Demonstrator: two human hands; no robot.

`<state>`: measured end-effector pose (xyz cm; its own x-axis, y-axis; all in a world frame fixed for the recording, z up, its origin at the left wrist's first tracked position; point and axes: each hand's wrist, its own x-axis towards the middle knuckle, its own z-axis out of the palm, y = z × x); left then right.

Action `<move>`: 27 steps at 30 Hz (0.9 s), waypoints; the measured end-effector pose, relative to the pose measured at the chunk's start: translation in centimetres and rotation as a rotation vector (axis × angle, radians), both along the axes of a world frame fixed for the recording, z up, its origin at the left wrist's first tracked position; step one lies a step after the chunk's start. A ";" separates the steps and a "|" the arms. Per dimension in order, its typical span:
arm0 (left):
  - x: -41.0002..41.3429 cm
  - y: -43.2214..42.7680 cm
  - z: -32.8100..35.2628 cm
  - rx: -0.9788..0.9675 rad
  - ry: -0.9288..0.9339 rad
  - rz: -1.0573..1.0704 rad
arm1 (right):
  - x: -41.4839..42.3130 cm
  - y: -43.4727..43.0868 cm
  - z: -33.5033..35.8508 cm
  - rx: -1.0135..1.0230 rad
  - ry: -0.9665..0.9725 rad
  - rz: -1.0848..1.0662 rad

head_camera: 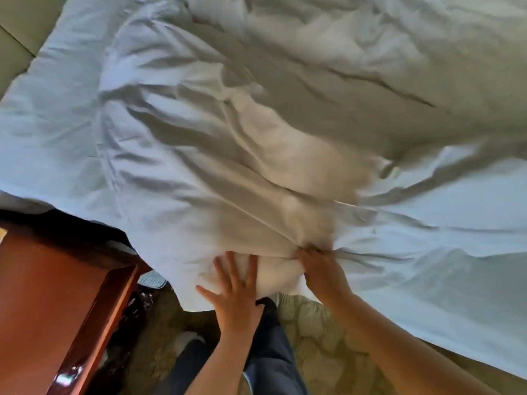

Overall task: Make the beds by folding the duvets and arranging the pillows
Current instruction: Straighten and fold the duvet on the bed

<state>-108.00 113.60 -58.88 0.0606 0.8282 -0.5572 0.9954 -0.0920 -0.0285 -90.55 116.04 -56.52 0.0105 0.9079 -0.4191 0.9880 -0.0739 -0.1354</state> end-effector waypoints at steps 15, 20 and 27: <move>-16.4 8.6 23.0 0.160 -0.115 -0.482 | -13.6 -3.2 20.1 -0.134 -0.049 -0.029; -21.7 13.6 38.3 0.550 -0.187 -0.516 | -13.8 1.7 32.0 0.312 -0.311 -0.067; -28.6 16.6 44.6 0.528 -0.150 -0.296 | -18.4 3.1 41.8 0.095 0.417 -0.309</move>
